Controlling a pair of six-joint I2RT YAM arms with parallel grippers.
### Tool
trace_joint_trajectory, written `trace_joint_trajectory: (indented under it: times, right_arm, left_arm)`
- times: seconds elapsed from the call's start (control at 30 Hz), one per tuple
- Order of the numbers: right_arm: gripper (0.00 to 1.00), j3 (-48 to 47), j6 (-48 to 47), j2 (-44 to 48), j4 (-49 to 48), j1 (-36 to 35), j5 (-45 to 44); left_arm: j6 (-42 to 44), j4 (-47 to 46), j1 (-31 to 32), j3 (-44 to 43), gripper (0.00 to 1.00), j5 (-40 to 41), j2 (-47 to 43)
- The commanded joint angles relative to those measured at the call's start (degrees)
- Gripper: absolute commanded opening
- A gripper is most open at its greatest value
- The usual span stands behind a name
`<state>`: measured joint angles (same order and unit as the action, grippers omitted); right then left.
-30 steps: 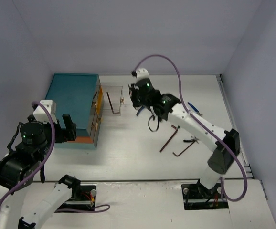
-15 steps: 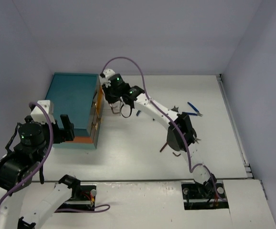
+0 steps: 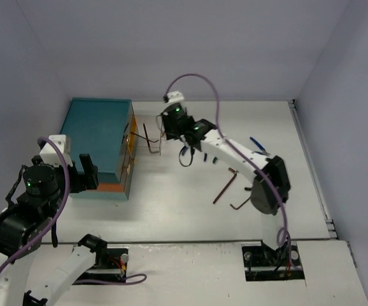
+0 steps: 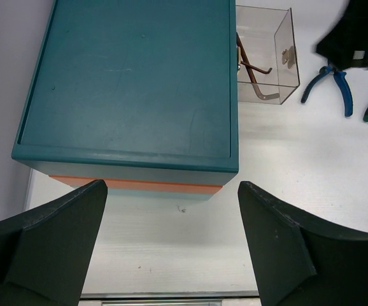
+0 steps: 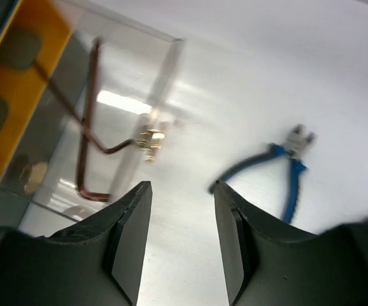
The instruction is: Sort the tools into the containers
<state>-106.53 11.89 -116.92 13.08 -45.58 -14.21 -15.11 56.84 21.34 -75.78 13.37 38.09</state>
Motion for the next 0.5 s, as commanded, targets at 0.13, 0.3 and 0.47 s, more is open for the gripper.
trace_joint_trajectory:
  times: [0.13, 0.3, 0.47]
  right_arm:
    - [0.42, 34.42, 17.98, 29.10, -1.43, 11.11, -11.70]
    - [0.41, 52.10, 26.87, 37.14, -0.69, 13.45, -8.25]
    - [0.39, 60.90, 35.39, 36.95, -0.77, 14.21, -3.96]
  left_arm:
    - [0.38, -2.26, 0.33, -2.59, 0.81, -1.34, 2.19]
    - [0.43, -2.26, 0.54, -3.42, 0.81, -1.87, 2.52]
    - [0.56, -2.20, 0.75, -3.67, 0.81, -1.85, 2.82]
